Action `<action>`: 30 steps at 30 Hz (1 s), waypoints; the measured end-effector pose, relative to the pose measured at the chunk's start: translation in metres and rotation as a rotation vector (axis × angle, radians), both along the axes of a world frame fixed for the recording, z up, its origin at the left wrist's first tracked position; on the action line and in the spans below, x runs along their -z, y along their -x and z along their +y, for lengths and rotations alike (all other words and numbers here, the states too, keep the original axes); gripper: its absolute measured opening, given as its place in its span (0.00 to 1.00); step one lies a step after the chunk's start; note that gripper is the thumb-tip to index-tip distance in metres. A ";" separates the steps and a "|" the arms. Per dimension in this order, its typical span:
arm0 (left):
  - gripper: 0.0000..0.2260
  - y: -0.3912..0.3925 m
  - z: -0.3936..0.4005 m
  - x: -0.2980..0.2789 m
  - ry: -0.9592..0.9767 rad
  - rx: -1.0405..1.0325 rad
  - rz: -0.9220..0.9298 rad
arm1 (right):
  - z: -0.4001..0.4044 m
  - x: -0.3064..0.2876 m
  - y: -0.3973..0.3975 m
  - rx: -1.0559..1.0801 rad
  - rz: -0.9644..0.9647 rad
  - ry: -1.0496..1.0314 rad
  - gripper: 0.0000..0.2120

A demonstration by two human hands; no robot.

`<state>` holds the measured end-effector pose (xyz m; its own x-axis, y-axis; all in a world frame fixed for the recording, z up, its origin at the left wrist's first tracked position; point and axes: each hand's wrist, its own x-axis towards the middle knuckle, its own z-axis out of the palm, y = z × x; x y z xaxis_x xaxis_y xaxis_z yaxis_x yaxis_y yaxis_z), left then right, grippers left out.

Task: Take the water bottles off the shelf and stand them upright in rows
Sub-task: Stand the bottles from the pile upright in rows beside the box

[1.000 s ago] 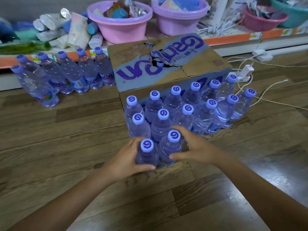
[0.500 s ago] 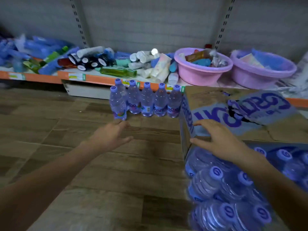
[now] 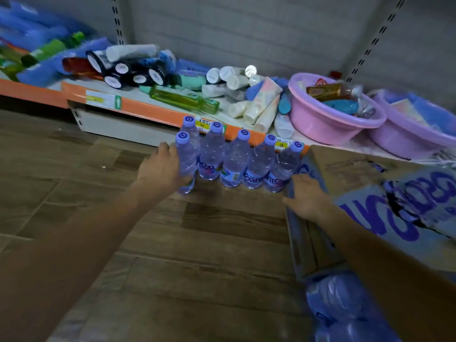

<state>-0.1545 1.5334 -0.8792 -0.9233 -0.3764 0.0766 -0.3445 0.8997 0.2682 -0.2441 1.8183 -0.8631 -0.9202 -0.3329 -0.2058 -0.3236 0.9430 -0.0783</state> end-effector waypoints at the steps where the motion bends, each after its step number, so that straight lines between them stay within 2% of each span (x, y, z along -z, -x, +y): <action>1: 0.32 0.013 -0.007 0.003 -0.080 -0.016 0.051 | -0.004 0.002 0.007 0.033 -0.006 0.002 0.37; 3: 0.34 0.037 -0.018 0.007 -0.303 -0.032 0.149 | -0.008 0.012 0.025 0.070 0.027 0.072 0.49; 4: 0.35 0.045 -0.021 0.010 -0.431 -0.039 0.168 | -0.011 0.015 0.035 0.096 0.036 0.116 0.50; 6: 0.31 0.052 -0.020 0.025 -0.641 -0.100 0.204 | -0.016 0.021 0.053 0.175 0.030 0.194 0.40; 8: 0.23 0.049 -0.015 0.045 -0.722 -0.194 0.284 | -0.020 0.030 0.070 0.243 0.045 0.354 0.39; 9: 0.21 0.048 -0.012 0.052 -0.735 -0.219 0.333 | -0.024 0.035 0.076 0.305 0.063 0.483 0.41; 11: 0.22 0.051 -0.012 0.060 -0.723 -0.231 0.378 | -0.034 0.044 0.082 0.422 0.121 0.663 0.37; 14: 0.24 0.056 -0.017 0.061 -0.705 -0.195 0.379 | -0.047 0.046 0.083 0.569 0.182 0.769 0.27; 17: 0.22 0.056 -0.018 0.058 -0.682 -0.188 0.374 | -0.045 0.045 0.079 0.569 0.241 0.790 0.25; 26: 0.25 0.034 0.000 0.048 -0.616 -0.153 0.351 | -0.017 0.050 0.006 0.471 0.151 0.829 0.25; 30: 0.22 -0.009 0.029 0.045 -0.640 -0.145 0.288 | -0.003 0.049 -0.034 0.390 0.051 0.704 0.27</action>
<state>-0.1452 1.5620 -0.9242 -0.8367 -0.5466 0.0330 -0.2847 0.4856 0.8265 -0.2096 1.8154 -0.9116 -0.9995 -0.0218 -0.0219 -0.0006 0.7237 -0.6902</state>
